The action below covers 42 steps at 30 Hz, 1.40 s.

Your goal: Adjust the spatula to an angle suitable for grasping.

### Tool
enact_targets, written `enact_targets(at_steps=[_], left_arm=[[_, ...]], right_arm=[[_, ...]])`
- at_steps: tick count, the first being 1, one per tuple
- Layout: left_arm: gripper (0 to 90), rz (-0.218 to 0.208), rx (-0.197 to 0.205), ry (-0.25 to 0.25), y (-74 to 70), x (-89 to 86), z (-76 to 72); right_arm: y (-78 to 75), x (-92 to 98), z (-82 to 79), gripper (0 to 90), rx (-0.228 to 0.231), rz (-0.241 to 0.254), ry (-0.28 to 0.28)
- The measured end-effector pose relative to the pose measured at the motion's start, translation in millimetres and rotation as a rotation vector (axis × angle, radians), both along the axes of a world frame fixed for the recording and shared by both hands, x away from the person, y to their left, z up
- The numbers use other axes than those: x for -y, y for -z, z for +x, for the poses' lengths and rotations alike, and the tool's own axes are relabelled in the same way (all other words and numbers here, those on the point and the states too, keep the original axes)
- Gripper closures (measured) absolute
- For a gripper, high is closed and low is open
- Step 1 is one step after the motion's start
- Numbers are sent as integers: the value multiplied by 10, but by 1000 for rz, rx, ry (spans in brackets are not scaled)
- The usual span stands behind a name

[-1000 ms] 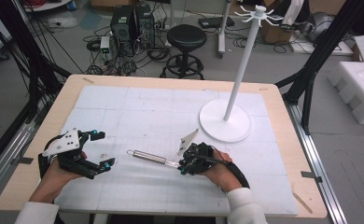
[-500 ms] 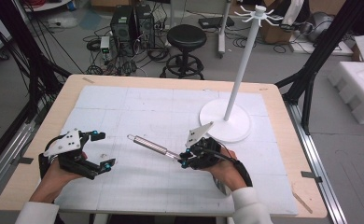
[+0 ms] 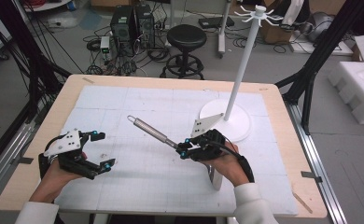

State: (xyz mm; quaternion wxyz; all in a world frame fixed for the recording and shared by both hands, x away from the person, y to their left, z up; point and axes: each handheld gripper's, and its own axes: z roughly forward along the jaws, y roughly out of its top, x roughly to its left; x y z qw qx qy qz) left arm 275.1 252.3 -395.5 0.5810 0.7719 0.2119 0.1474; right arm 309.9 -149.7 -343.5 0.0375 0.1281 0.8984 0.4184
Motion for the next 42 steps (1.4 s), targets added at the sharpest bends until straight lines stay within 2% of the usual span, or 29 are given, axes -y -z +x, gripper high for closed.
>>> enact_targets(at_steps=[2,11,15,17,18,22,33,42], left_arm=[[17,1,-1,0,1,-1,0],[17,3,-5,-2,12,-1,6],[17,3,-6,0,13,-2,9],[17,-9,-7,2,7,-3,4],[18,-9,-6,5,5,-5,3],[18,-11,-7,4,-2,-10,0],[17,-15,-13,13,-66,-6,-4],[17,4,-14,29,-178,-11,1]], right_arm=[[-29,6,9,751,17,18,1],[-98,27,24,751,28,62,-12],[-179,27,13,751,46,91,-17],[-233,25,16,751,55,109,-33],[-264,23,23,751,71,124,-35],[-331,20,50,751,84,167,-46],[-409,72,45,750,82,191,-59],[-421,96,68,750,89,221,-81]])
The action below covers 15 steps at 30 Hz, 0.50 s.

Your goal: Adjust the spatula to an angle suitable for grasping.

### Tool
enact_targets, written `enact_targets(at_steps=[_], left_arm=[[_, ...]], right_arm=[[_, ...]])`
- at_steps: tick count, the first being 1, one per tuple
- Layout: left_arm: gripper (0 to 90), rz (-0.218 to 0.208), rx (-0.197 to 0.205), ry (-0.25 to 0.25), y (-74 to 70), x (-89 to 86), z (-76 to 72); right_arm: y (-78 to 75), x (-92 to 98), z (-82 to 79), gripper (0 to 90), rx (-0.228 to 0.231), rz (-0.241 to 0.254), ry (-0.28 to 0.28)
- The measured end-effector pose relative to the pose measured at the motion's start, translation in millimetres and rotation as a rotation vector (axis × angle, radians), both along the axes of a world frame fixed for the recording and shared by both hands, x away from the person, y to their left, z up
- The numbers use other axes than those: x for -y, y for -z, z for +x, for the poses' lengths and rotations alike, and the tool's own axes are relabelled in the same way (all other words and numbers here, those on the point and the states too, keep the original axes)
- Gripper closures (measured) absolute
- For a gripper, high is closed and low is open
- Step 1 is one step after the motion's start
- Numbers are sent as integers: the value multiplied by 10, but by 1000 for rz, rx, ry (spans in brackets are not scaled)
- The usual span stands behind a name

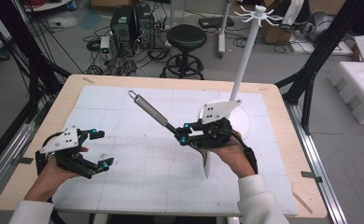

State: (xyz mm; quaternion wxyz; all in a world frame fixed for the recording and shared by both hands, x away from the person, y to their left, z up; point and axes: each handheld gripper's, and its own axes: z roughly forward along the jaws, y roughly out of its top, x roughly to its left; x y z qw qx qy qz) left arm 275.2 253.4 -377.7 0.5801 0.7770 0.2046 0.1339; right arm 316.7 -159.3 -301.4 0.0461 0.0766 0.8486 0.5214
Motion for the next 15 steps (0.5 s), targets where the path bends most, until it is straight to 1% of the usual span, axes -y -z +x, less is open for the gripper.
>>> enact_targets(at_steps=[1,2,3,4,5,6,7,8,11,15], left_arm=[[18,4,-4,5,-29,-1,6],[17,4,-4,5,-29,-1,6],[17,14,-5,12,-93,1,19],[18,21,-6,19,-126,1,24],[17,21,-6,19,-126,1,24],[17,32,1,31,-188,11,34],[18,32,1,31,-188,11,34],[17,42,5,44,-242,26,48],[17,60,8,62,-315,52,76],[17,66,15,85,-423,108,113]], right_arm=[[-1,-1,-2,750,0,1,1],[0,-2,-4,750,-1,3,-1],[0,-2,-5,750,-2,1,-6],[0,-3,-6,750,-1,3,-4],[0,-3,-6,750,-1,3,-4],[-2,0,-5,750,3,4,-5],[-2,0,-5,750,3,4,-5],[-2,0,-5,750,1,7,-6],[-4,-3,-8,750,2,7,-7],[-2,-10,-1,750,-5,15,-8]])
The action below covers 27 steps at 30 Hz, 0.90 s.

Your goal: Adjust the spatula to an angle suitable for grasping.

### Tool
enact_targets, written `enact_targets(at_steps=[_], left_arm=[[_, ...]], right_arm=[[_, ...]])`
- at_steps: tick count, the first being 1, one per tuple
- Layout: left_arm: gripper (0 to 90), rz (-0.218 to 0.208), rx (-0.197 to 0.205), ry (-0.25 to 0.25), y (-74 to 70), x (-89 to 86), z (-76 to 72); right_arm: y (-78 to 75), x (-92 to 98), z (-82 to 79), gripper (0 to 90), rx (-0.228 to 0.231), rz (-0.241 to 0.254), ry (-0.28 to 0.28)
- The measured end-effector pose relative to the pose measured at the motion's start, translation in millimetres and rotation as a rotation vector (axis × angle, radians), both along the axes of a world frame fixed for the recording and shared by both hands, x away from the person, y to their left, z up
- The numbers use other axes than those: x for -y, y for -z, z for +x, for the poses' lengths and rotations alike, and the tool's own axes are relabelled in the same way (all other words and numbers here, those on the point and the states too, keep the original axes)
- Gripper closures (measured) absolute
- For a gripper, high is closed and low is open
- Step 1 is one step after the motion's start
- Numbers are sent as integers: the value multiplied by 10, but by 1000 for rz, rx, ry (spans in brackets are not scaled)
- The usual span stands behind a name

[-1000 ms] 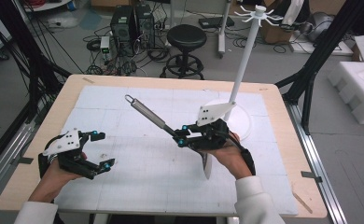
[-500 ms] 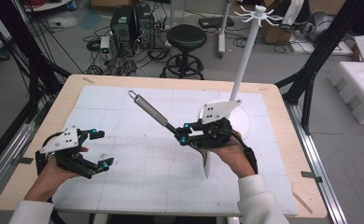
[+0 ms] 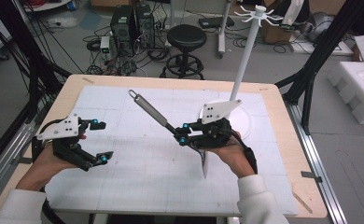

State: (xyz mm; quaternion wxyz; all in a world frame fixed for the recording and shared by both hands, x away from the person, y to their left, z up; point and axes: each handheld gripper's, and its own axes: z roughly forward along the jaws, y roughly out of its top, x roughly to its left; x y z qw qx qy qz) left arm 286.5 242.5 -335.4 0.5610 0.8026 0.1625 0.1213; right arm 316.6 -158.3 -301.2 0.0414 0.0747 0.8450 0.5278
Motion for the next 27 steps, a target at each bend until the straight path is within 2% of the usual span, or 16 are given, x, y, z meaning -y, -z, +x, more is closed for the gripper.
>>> enact_targets(at_steps=[4,14,17,20,27], left_arm=[[18,-10,10,32,-122,39,47],[18,-1,32,72,-346,168,104],[18,-26,37,103,-440,246,114],[18,-11,45,122,-529,312,124],[18,-10,57,177,-732,488,153]], right_arm=[[1,-12,11,750,1,13,-10],[5,-34,26,749,1,29,-19],[4,-35,37,750,9,46,-19],[1,-42,38,750,14,53,-21],[-5,-59,19,750,12,58,-31]])
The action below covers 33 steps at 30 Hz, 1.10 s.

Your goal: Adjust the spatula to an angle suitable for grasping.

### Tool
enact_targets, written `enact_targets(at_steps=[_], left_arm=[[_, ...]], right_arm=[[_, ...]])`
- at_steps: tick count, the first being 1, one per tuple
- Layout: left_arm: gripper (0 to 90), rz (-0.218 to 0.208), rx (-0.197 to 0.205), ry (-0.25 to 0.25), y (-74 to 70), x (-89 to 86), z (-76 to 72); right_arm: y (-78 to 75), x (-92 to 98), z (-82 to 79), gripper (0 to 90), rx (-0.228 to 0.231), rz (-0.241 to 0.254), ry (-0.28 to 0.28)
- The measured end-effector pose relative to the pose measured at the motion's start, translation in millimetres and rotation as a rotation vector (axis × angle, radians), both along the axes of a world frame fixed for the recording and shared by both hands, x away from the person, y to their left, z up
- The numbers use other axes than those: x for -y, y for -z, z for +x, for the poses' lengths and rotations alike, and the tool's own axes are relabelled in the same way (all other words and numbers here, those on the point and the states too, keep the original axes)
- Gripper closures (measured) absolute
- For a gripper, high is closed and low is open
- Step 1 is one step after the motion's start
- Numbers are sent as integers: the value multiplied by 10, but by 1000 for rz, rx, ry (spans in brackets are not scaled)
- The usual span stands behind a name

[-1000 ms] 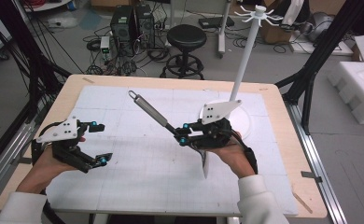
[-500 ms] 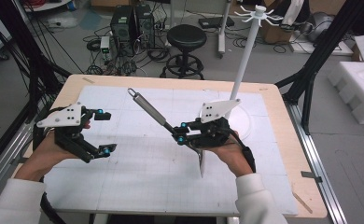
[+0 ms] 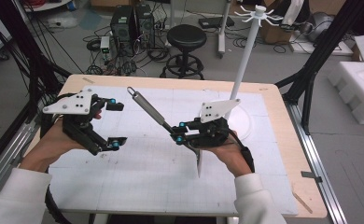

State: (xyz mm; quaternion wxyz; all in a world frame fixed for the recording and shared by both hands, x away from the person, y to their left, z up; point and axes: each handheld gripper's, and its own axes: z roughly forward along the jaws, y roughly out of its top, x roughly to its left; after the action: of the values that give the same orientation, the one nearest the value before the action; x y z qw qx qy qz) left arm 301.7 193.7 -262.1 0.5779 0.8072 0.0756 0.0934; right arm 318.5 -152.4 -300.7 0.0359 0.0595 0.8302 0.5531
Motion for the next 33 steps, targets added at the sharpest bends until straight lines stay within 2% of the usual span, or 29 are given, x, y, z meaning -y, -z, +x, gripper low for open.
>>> enact_targets(at_steps=[4,10,16,24,33], left_arm=[[18,2,7,17,-56,89,18],[18,10,4,49,-64,216,61],[18,11,2,42,-91,282,90],[18,17,-4,62,-44,422,117],[27,3,-11,76,-32,469,137]], right_arm=[[-10,6,-4,750,9,5,-4],[-8,3,1,750,6,12,-10],[-1,-10,11,750,3,15,-12],[8,-47,10,749,8,23,-14],[15,-64,10,749,0,25,-17]])
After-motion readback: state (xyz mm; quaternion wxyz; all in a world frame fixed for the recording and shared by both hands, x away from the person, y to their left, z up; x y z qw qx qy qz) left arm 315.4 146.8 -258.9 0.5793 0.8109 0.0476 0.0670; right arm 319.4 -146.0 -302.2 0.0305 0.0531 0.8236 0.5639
